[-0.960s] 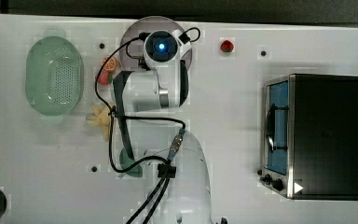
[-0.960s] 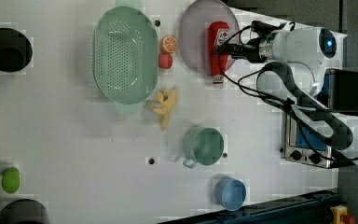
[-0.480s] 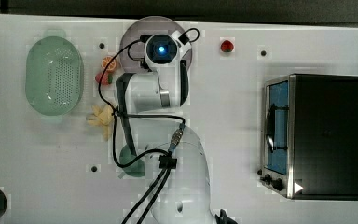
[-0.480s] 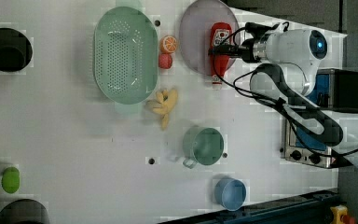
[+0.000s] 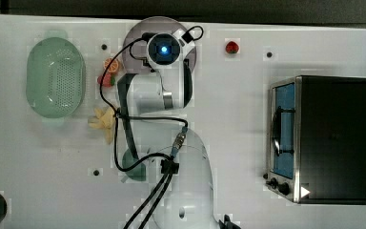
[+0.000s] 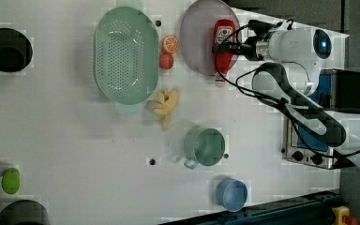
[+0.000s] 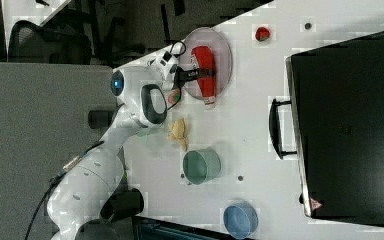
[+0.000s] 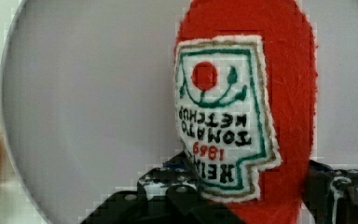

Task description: Pick ketchup from plate and place it on table.

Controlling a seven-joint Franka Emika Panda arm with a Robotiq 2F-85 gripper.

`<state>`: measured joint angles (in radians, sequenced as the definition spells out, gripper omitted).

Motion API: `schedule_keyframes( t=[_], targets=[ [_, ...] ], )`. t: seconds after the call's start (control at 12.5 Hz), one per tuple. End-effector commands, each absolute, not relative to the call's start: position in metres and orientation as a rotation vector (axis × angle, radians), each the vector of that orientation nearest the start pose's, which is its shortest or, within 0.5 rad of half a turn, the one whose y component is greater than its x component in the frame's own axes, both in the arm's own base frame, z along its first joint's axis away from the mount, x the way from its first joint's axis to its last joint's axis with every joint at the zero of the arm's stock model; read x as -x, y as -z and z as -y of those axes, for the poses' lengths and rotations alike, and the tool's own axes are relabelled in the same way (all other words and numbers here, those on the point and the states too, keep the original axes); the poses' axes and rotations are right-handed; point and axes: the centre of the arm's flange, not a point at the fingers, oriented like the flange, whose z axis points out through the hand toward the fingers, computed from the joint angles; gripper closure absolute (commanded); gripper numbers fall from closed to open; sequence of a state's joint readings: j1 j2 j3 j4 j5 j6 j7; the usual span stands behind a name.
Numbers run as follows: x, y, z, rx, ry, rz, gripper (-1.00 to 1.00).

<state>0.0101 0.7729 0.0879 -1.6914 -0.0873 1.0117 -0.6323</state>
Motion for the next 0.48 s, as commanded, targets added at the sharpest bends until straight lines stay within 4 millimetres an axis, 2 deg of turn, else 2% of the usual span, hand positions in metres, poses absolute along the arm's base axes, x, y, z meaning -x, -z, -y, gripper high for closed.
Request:
schedule_keyframes(
  t=[0.08,0.48],
  targets=[
    [-0.703,-0.242,-0.058,3.076,0.361,-0.027,-0.2],
    [-0.688,-0.354,-0.047,3.022,0.256,-0.156,-0.2]
  ],
)
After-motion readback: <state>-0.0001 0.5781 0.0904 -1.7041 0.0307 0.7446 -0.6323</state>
